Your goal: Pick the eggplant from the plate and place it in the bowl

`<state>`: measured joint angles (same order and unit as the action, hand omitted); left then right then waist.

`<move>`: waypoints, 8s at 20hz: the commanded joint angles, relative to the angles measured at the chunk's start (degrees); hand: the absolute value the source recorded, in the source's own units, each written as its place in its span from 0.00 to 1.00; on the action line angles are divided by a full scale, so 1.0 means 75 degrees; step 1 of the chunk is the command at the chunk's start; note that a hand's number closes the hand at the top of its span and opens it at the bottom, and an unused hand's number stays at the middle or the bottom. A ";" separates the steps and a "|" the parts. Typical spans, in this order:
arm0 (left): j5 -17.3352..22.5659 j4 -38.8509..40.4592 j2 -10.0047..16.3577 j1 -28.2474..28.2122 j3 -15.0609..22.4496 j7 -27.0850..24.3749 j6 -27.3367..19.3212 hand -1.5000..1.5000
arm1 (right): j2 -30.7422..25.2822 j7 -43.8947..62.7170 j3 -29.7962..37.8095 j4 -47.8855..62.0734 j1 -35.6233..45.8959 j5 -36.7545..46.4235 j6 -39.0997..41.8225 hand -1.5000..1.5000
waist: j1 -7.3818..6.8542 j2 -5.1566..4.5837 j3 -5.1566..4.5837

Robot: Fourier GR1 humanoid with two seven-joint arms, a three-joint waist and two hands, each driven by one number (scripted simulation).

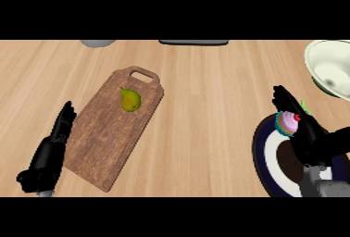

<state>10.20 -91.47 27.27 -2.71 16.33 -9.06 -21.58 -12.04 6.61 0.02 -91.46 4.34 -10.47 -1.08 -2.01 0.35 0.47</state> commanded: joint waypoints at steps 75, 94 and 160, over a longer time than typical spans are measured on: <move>0.1126 0.0764 -0.2052 0.1298 -0.0326 0.1649 0.2718 0.50 | -0.2317 0.7418 -0.2294 0.5550 0.4713 0.4446 0.5446 0.00 | 0.0277 -0.0037 -0.0067; 0.0782 0.0828 -0.2653 0.1577 -0.0855 0.2107 0.3087 0.50 | -0.2175 0.4990 -0.1639 0.5617 0.3850 0.6229 0.4931 1.00 | 0.0250 -0.0049 -0.0063; 0.0215 0.0575 -0.3258 0.1795 -0.0834 0.2442 0.3415 0.50 | -0.4209 -0.3713 0.0887 0.7559 0.5751 0.6998 -0.0658 1.00 | -0.0303 -0.0255 -0.0040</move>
<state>11.89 -87.94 4.07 9.54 9.23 9.14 3.95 -46.58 -19.04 7.99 -44.16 43.25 37.93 0.38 -3.13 -1.03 0.09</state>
